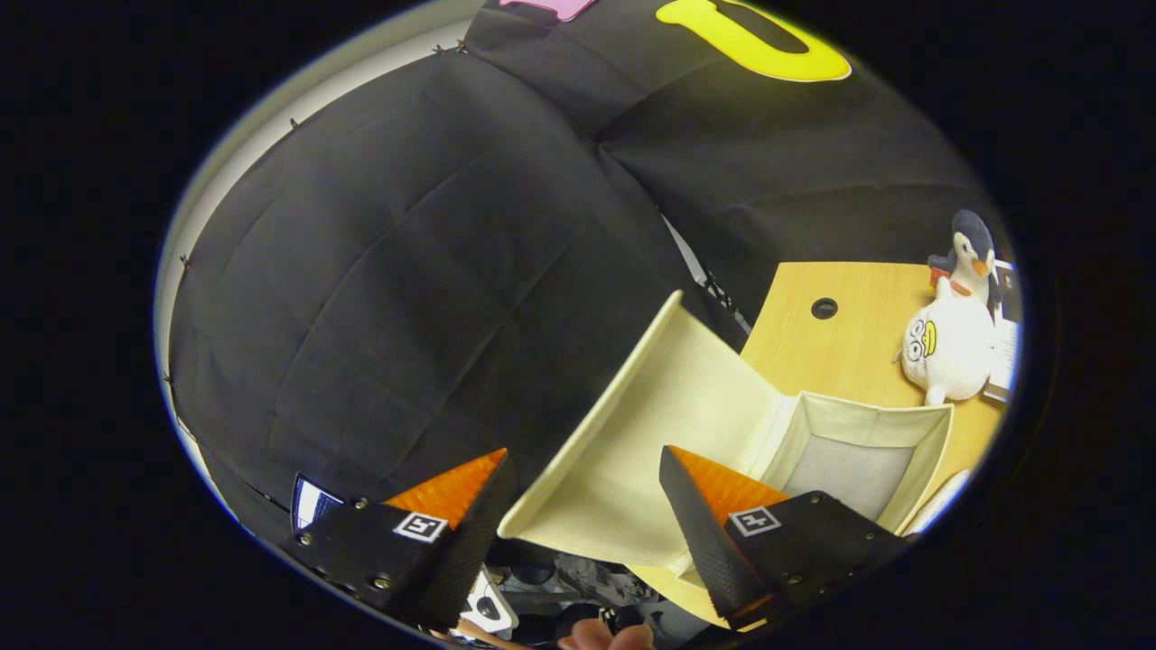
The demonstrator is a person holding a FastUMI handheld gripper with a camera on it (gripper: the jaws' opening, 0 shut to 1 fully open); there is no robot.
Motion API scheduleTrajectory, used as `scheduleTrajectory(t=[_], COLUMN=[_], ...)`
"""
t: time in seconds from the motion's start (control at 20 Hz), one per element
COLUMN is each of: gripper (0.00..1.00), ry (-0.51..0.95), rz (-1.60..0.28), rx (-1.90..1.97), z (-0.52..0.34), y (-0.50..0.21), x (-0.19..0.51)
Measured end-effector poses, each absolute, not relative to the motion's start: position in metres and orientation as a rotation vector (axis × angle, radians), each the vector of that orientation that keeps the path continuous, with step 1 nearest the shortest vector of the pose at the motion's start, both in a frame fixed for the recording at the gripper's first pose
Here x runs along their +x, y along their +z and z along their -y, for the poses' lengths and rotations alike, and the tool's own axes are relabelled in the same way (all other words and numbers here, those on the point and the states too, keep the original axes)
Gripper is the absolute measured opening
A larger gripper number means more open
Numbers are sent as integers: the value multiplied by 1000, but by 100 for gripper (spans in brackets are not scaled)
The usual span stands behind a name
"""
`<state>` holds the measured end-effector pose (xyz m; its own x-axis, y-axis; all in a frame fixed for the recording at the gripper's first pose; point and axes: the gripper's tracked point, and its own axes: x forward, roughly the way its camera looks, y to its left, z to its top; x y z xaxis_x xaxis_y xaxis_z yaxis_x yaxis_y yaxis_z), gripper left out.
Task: Open the storage box then place both shoes into the box .Put the left shoe in first, then the right shoe, with the right side of both shoes facing outward in a uniform manner.
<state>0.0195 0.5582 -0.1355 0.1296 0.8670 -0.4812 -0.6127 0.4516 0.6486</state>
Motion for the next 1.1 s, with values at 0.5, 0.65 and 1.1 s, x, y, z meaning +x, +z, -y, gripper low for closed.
scheduleTrajectory(t=[0.5, 0.65, 1.1], gripper=[97, 97, 97], ry=[1056, 1027, 914], rz=[-889, -851, -833], rx=[271, 259, 220], z=[-499, -471, -383], y=[-131, -127, -144], x=[40, 45, 58])
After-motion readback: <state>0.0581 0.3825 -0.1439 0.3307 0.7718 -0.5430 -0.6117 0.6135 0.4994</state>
